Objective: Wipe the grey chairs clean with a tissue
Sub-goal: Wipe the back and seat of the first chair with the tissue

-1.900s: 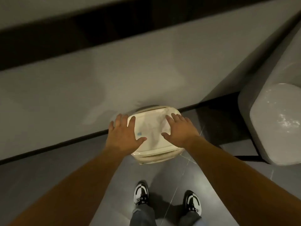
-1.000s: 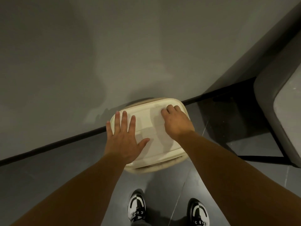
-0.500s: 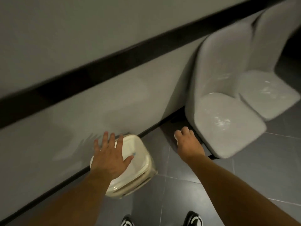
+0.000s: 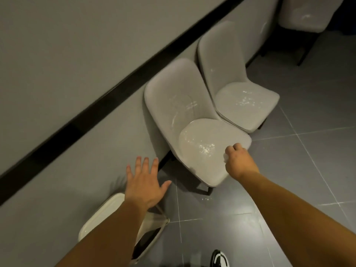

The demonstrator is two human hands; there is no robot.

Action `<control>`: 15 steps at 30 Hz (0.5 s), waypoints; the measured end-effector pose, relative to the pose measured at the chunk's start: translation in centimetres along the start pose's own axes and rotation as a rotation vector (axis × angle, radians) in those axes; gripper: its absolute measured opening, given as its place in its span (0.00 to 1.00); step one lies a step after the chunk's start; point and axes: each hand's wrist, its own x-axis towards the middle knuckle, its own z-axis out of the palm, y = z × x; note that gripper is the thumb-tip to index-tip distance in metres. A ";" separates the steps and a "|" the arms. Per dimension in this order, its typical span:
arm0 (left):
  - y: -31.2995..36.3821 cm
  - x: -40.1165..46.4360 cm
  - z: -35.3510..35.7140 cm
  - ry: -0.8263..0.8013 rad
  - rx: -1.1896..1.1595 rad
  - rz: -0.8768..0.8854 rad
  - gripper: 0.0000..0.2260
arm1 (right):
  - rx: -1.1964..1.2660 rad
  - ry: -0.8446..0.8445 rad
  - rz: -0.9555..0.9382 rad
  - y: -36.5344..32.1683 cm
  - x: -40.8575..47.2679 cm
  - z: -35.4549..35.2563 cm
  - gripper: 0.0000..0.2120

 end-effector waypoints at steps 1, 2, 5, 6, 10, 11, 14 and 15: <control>1.0 0.7 -0.8 0.005 0.016 0.018 0.42 | 0.029 0.004 0.013 0.8 0.2 -0.5 0.15; 1.9 1.3 -1.4 0.009 0.025 0.030 0.42 | 0.057 0.004 0.021 1.5 0.4 -0.9 0.16; 4.1 3.7 -2.7 0.031 0.017 0.030 0.42 | 0.107 -0.005 0.042 3.4 1.4 -1.5 0.16; 4.6 4.5 -3.0 0.033 0.007 0.027 0.41 | 0.124 -0.006 0.052 3.9 1.9 -1.6 0.16; 6.1 7.2 -3.1 0.021 -0.079 -0.027 0.40 | 0.185 0.000 0.075 4.8 4.3 -1.2 0.16; 6.0 8.1 -3.1 0.022 -0.107 -0.048 0.40 | 0.197 -0.003 0.079 4.8 5.0 -1.1 0.16; 4.8 11.6 -3.3 0.033 -0.148 -0.092 0.39 | 0.234 -0.018 0.104 3.9 7.7 -0.8 0.15; 4.3 13.1 -3.5 0.040 -0.142 -0.098 0.39 | 0.244 -0.020 0.109 3.4 8.9 -0.6 0.15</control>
